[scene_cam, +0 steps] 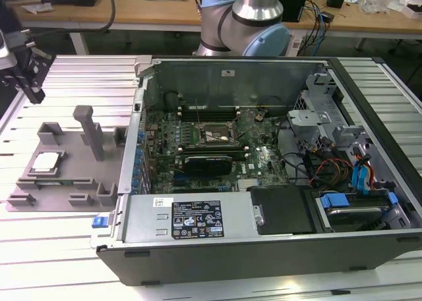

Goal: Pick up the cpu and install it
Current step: 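Reach for the cpu, then pick up the cpu and move it towards the insertion slot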

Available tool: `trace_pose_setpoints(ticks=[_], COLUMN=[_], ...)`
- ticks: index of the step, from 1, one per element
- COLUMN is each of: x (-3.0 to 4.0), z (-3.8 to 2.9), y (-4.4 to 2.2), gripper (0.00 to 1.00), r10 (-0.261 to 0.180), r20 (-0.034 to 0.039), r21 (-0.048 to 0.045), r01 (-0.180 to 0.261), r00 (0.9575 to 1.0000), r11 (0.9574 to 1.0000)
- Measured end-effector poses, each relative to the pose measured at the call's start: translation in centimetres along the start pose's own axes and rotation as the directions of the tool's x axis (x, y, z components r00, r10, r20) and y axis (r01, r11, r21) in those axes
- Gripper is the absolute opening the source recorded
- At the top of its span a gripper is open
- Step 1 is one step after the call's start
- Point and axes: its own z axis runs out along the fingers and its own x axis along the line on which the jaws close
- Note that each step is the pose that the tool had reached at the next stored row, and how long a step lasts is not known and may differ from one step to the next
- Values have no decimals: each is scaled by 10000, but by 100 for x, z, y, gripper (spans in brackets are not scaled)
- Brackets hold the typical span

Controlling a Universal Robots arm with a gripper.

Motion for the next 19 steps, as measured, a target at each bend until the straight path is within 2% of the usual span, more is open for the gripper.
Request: trace_pose_setpoints(ticks=[2,4,19], x=[0,1,1], z=[31,99,110], y=[-19,-26,-27], gripper=[11,11,11], r10=[0,0,0], r20=[-2,-2,-1], r21=[1,2,1], r01=[0,0,0], r00=[10000,10000,10000], r11=[10000,10000,10000])
